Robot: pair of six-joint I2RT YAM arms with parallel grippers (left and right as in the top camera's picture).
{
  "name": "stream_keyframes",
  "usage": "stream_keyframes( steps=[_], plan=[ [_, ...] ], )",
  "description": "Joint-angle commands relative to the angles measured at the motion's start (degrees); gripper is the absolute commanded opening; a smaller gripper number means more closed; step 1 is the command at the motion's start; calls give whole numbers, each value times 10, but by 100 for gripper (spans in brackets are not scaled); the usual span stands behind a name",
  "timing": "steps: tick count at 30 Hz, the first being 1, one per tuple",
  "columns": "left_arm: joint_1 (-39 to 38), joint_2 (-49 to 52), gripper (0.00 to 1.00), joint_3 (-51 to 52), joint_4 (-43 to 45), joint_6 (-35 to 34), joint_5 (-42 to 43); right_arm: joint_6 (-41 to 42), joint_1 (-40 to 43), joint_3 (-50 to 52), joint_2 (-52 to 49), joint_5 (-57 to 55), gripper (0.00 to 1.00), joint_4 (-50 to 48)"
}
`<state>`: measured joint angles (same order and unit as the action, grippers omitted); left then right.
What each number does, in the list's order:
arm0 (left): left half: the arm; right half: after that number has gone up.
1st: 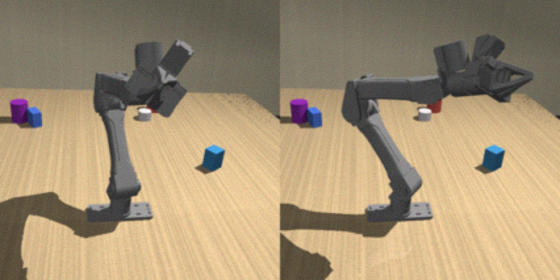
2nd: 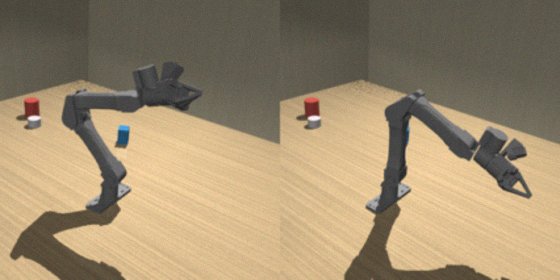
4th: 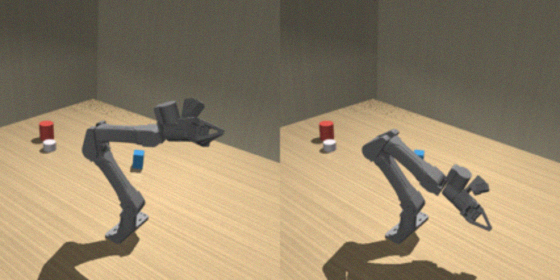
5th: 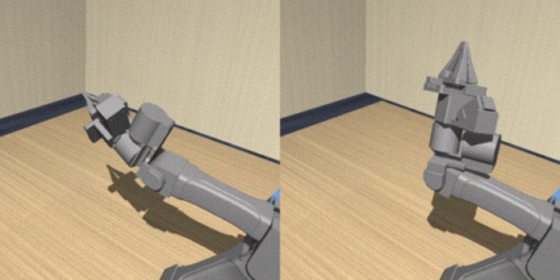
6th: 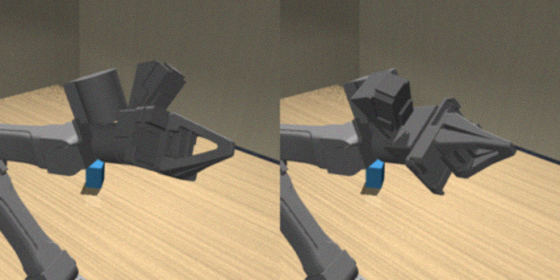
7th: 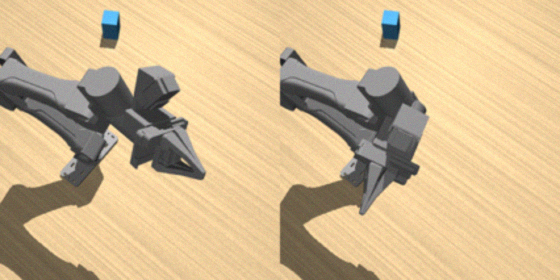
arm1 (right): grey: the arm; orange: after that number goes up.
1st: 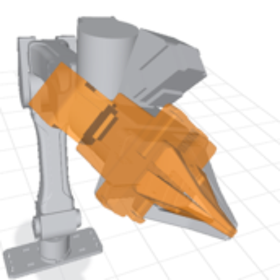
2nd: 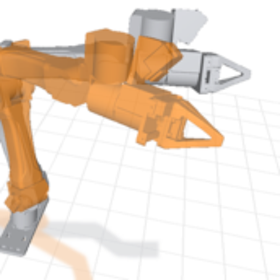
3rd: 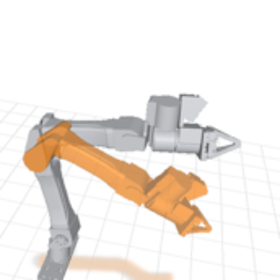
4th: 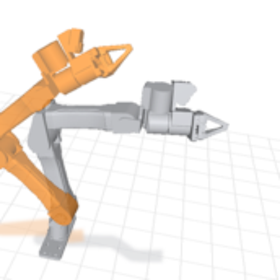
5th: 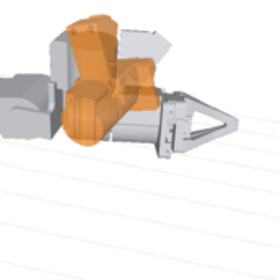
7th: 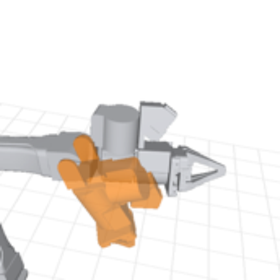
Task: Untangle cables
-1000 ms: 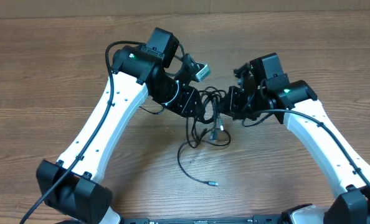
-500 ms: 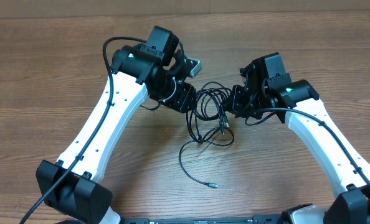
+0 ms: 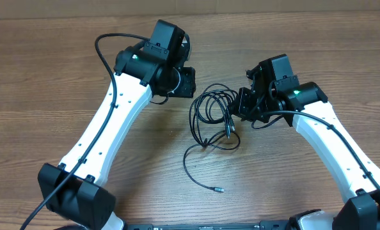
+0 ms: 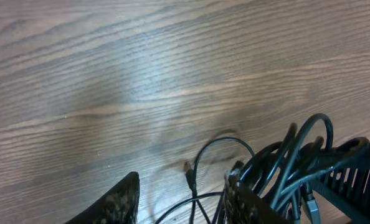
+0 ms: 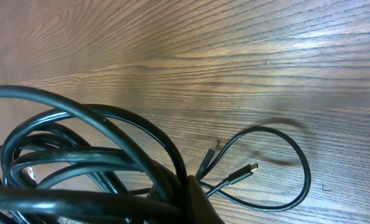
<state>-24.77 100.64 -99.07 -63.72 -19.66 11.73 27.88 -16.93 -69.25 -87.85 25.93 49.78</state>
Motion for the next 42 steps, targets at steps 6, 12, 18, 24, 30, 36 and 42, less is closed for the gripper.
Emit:
stream_keyframes(
  steps=[6, 12, 18, 24, 30, 36, 42],
  plan=[
    [-3, 32, 40, -3, 31, 77, 209, 2, -1, -4, 1, 0, 4, 1],
    [-3, 32, 40, -3, 17, 77, 209, 2, -1, -4, 1, 0, 4, 1],
    [-4, 32, 35, -3, -3, 60, 85, 2, -1, -4, 1, 0, 4, 4],
    [-9, 32, 36, -3, -2, 33, 61, 2, -1, -4, 1, 0, 4, 5],
    [-18, 32, 35, 5, -2, 33, 74, 2, -1, -4, 1, 0, 4, 5],
    [-18, 32, 33, 12, 16, 33, 19, 2, -1, -4, 1, 0, 4, 5],
    [12, 32, 20, 12, -2, -45, -85, -3, -1, -5, 1, 0, 4, 5]
  ],
)
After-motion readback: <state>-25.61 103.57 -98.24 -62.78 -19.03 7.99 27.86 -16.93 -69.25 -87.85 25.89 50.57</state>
